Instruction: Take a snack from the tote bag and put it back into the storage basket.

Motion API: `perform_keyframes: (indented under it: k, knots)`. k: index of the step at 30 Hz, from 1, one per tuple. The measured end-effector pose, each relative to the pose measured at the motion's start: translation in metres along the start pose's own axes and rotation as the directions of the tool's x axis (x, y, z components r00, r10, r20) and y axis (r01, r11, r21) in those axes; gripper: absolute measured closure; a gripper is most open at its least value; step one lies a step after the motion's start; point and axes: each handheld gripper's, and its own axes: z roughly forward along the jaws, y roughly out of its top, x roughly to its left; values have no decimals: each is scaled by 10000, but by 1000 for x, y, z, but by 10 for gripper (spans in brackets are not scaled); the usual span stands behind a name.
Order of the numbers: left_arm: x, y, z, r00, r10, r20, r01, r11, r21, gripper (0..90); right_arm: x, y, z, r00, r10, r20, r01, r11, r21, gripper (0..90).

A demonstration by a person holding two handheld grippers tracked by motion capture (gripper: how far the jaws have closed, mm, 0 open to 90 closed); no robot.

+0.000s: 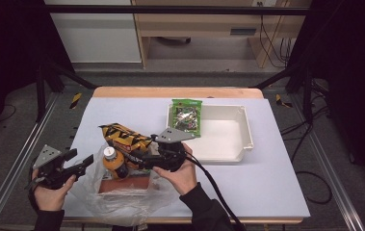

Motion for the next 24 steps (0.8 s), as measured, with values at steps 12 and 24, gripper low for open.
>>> perform_keyframes:
  k: [12, 24]
  knots:
    - [0, 0, 0, 10000, 10, 49, -10, 10000, -2, 286, -2, -4, 20, 9999, 139, 84, -140, 9996, 236, 438]
    - [0, 0, 0, 10000, -11, 58, 11, 10000, 3, 287, -3, -3, 23, 9999, -137, 72, 135, 9994, 313, 721]
